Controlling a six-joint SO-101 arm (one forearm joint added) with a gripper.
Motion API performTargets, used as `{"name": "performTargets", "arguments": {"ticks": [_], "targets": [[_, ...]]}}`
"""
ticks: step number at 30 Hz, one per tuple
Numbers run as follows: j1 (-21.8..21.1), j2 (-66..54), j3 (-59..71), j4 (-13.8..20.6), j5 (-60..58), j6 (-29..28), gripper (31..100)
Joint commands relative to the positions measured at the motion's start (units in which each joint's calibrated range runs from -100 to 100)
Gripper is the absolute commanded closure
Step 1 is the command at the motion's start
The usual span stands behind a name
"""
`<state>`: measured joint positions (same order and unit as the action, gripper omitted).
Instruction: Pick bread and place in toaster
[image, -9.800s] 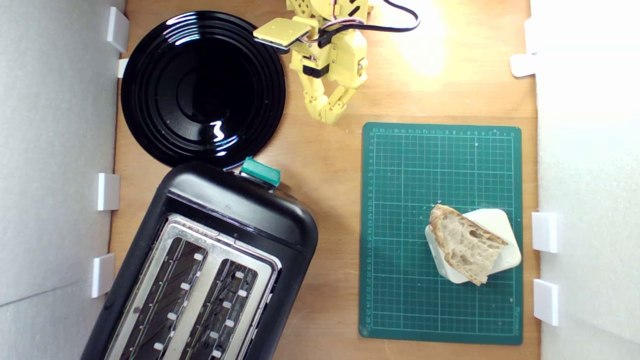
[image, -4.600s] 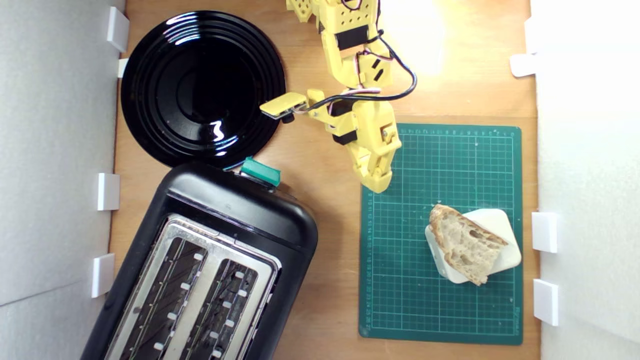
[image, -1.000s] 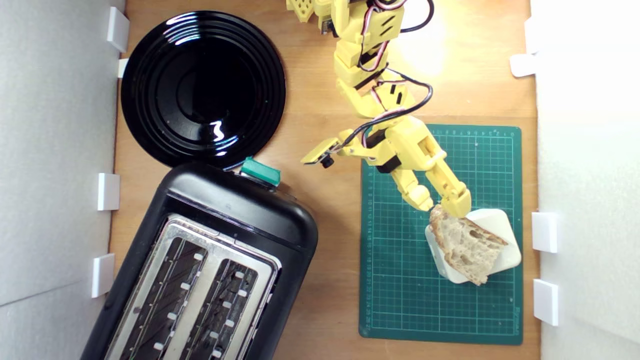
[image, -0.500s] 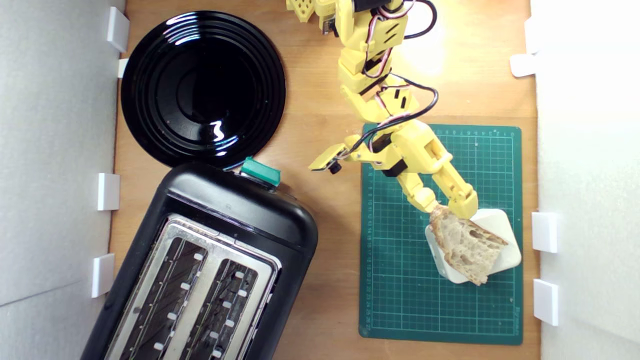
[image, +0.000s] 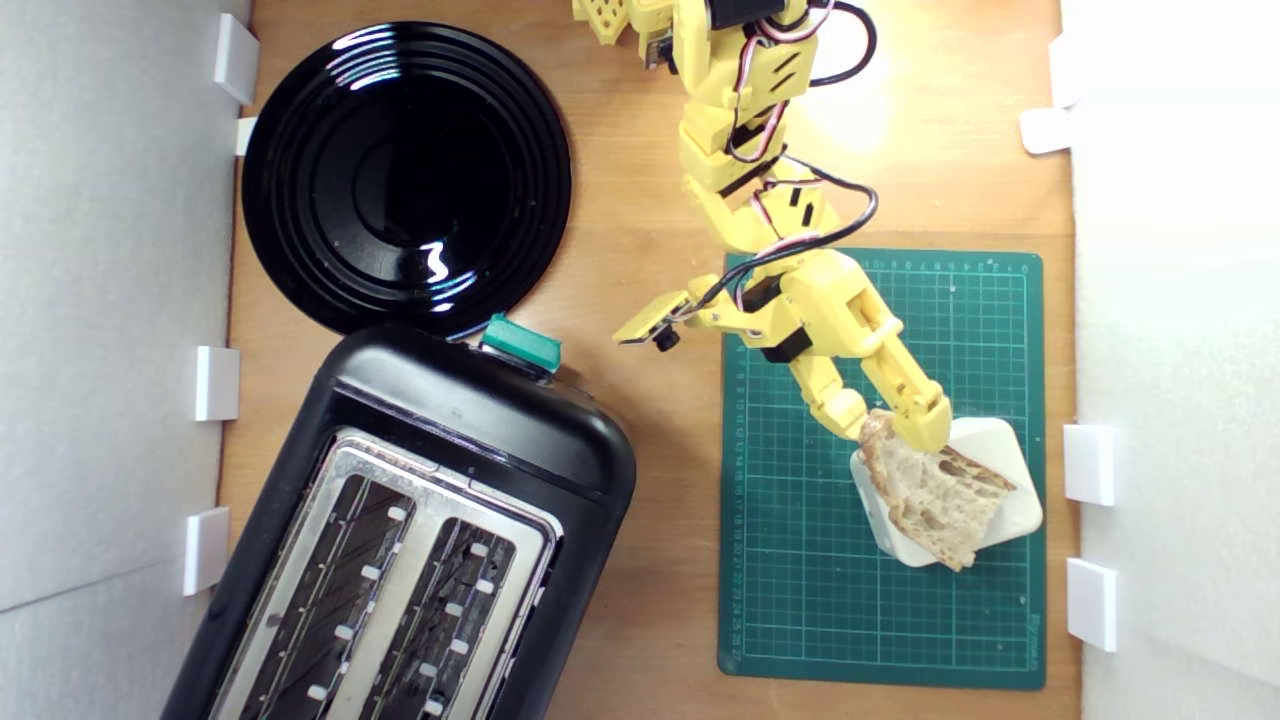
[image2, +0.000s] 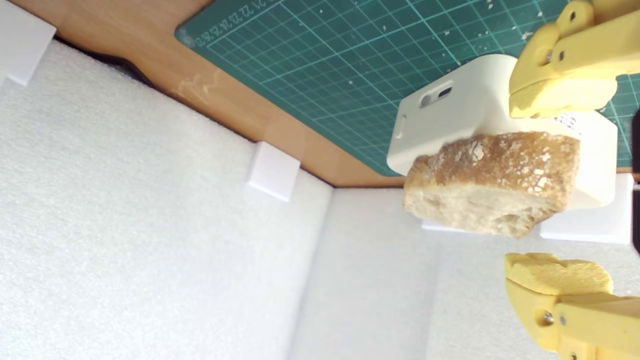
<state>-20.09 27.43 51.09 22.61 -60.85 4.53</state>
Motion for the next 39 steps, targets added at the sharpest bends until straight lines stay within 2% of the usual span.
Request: {"name": "performTargets", "arguments": {"ticks": [1,8,14,20,26,29,32,39], "targets": [[-1.2,-0.7,-2.5,-0.5,-1.6,0.4,40.8],[-1.2,-0.7,-2.5,-0.6,-1.5,0.4,40.9],[-0.9,-0.7,-2.5,-0.6,-1.5,0.4,48.3],[-0.9,-0.7,-2.5,-0.6,-1.5,0.1,49.7],[-0.8,-0.8,-2.5,-0.7,-1.5,0.0,60.0],[-1.2,-0.8,-2.5,-4.2,-1.5,-0.1,65.1],[-1.3,-0.8,-2.5,-4.3,-1.5,-0.1,69.4],[-1.3,-0.8,-2.5,-4.3,-1.5,-0.1,72.9]]}}
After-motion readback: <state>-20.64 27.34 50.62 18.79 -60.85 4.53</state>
